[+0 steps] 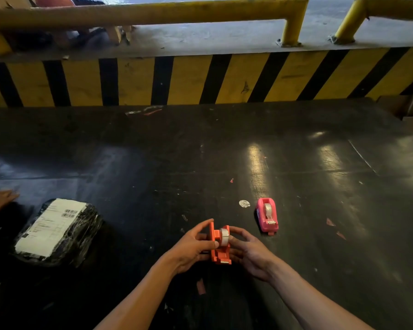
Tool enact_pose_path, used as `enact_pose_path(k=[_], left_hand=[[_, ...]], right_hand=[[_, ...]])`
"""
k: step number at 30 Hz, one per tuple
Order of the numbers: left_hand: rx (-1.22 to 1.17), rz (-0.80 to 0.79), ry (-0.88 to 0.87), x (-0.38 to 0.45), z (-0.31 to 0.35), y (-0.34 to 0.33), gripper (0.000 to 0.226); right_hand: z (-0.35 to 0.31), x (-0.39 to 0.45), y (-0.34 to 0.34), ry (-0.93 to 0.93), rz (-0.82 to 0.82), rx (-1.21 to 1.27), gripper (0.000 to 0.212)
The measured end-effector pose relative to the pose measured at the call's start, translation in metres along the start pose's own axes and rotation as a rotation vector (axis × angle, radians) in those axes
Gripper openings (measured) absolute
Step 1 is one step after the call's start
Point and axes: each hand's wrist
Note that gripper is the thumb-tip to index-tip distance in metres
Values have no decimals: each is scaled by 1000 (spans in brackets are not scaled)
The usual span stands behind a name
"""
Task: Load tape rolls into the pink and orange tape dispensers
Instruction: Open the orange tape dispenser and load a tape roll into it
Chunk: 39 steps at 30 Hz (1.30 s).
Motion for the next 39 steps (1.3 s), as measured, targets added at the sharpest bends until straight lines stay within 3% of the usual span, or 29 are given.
enact_pose_path(k=[12,20,30,32,36,39], left_hand=[[116,16,2,3,-3,-2,80],[191,101,-84,0,-2,-11,81],[91,126,-67,0,-9,-27,70],[198,70,-78,-3,-12,-24,70],[562,22,-222,-7,-25,-14,94],[815,94,-409,-10,-28,-13,75]], right_hand=[[1,-3,2,30,-4,-18,55],[3,0,0,76,63,-11,27],[0,12,12,117,111,-175,27],[-5,8,17,126,75,-275,27],[-17,1,22,168,-39,-619,25],[-22,0,15,183,-94,-748,28]])
Point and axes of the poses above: each hand's wrist, its own x-axis towards the middle knuckle, its own y-axis out of the back of the hand, z = x × y, and after that the axes turned 13 degrees about z, right-handed
